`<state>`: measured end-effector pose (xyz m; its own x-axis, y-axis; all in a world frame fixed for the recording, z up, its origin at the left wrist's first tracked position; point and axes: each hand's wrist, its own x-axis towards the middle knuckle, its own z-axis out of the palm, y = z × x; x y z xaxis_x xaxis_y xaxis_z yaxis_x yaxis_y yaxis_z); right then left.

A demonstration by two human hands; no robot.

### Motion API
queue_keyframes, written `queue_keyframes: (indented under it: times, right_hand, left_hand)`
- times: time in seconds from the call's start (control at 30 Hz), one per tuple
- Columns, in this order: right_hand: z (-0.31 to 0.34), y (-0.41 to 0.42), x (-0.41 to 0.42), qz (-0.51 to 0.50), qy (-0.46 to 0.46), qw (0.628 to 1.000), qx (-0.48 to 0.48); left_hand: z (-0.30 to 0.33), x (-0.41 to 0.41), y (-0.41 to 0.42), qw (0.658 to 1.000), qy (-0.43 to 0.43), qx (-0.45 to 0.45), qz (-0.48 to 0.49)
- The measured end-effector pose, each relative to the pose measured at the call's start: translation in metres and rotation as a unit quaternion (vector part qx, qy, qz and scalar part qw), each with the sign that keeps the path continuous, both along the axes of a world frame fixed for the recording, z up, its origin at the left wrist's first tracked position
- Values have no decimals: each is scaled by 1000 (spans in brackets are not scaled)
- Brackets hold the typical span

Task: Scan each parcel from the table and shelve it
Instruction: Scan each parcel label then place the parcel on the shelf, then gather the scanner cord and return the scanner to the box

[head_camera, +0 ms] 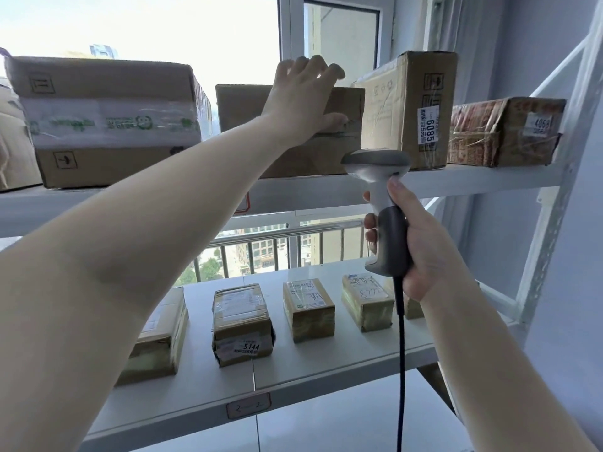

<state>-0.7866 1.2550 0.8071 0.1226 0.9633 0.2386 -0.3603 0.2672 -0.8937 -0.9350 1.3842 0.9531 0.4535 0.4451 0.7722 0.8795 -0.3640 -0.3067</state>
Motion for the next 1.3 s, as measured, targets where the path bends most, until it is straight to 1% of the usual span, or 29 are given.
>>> queue_keyframes:
  times: [0.13, 0.2, 0.37, 0.47, 0.53, 0.6, 0.63, 0.67, 0.7, 0.73, 0.77, 0.8, 0.83, 0.87, 0.9, 0.93, 0.97, 1.0, 1.03, 1.07, 1.1, 1.17, 1.3]
  right_hand:
    - [-5, 2, 6, -19, 4, 1000, -12]
    - [-7, 3, 5, -23, 6, 1000, -21]
    - [-14, 1, -3, -30, 5, 999, -42]
    - [-18, -3, -11, -42, 19, 997, -57]
    - [-21, -5, -17, -41, 24, 997, -65]
    - [-26, -7, -21, -34, 17, 997, -64]
    - [-29, -9, -23, -30, 12, 998, -63]
    - [-33, -12, -25, -28, 9, 998, -63]
    - [-38, -16, -26, -26, 5, 998, -65]
    - [-43, -19, -28, -23, 2, 997, -69]
    - [-48, -23, -30, -20, -1, 997, -73]
    - [-54, -27, -31, -15, -5, 997, -76]
    - [-59, -30, -32, -11, -14, 997, -80]
    - [-65, -34, -33, -8, -29, 996, -86]
    - [-71, -39, -34, -4, -46, 995, -93]
    - [-78, -44, -34, 3, -58, 993, -101]
    - [-85, -49, -33, 13, -66, 992, -109]
    - [-92, -54, -31, 22, -74, 990, -119]
    - [-100, -60, -27, 32, -81, 987, -136]
    - [-109, -66, -22, 41, -81, 983, -158]
    - [-118, -74, -14, 47, -73, 979, -182]
    - [-139, -89, 6, 61, -41, 972, -224]
    - [-187, -124, 56, 66, 3, 958, -280]
  left_hand:
    - [-14, 4, 4, 1000, 3, 18, -22]
    - [-23, 3, 2, 999, -10, 26, -42]
    - [-53, -4, -10, 986, -79, 64, -131]
    - [-75, -11, -21, 976, -115, 55, -177]
    - [-86, -17, -30, 968, -149, 48, -196]
    - [-100, -26, -41, 952, -216, 19, -217]
    - [-108, -32, -48, 939, -256, -2, -231]
    - [-118, -37, -56, 919, -303, -32, -250]
    - [-130, -40, -66, 890, -360, -75, -269]
    - [-143, -43, -77, 851, -424, -130, -281]
    - [-159, -43, -88, 801, -488, -203, -281]
    - [-176, -42, -99, 745, -538, -293, -265]
    - [-195, -39, -109, 688, -563, -388, -243]
    - [-212, -35, -118, 630, -567, -478, -230]
    - [-229, -30, -125, 564, -569, -549, -236]
    - [-243, -24, -132, 495, -577, -596, -258]
    - [-255, -17, -139, 433, -587, -622, -284]
    - [-265, -11, -145, 385, -598, -633, -306]
    - [-274, -3, -151, 356, -607, -633, -321]
    - [-282, 5, -157, 342, -614, -629, -331]
    - [-291, 14, -164, 340, -619, -623, -337]
    - [-308, 33, -178, 347, -626, -613, -333]
    - [-339, 81, -208, 344, -643, -624, -280]
